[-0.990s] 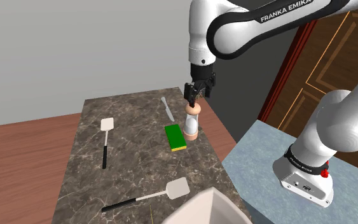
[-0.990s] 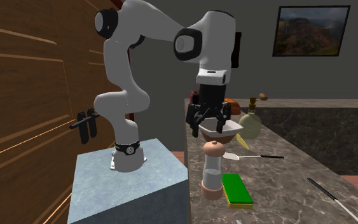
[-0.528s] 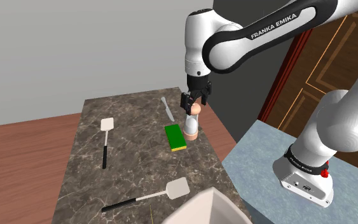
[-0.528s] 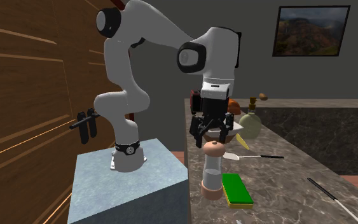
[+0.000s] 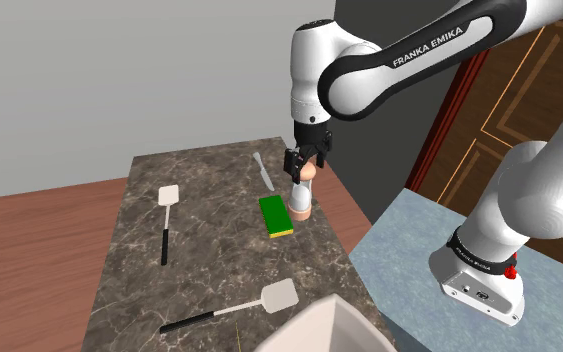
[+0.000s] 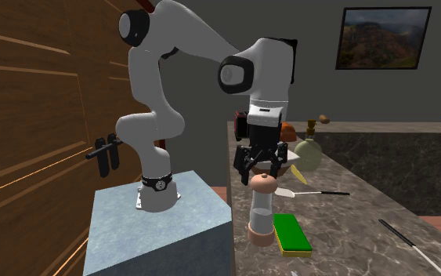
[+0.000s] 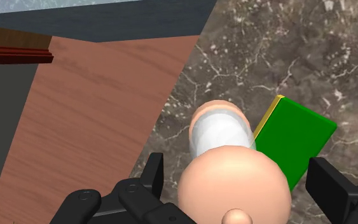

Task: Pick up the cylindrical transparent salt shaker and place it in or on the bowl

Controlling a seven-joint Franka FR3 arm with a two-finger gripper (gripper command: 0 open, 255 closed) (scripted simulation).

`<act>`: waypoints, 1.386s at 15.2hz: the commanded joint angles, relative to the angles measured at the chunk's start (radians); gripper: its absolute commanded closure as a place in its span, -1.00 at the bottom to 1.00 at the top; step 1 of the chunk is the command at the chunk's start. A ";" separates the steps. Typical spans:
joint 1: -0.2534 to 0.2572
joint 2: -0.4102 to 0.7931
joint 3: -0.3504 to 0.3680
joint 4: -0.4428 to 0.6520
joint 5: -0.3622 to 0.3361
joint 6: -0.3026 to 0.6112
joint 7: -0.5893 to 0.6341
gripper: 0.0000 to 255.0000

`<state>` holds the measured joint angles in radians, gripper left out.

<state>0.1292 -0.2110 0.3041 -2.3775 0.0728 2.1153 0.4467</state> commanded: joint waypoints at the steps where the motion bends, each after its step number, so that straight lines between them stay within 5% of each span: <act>1: 0.000 0.000 0.000 0.000 0.000 0.000 0.000 -1.00; 2: 0.000 0.000 0.000 0.000 0.000 0.000 0.000 1.00; 11: 0.000 0.000 0.000 0.000 0.000 0.000 0.000 1.00; 21: 0.000 -0.056 -0.011 0.087 0.009 -0.141 -0.010 1.00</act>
<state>0.1290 -0.2609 0.2934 -2.3012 0.0804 1.9906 0.4372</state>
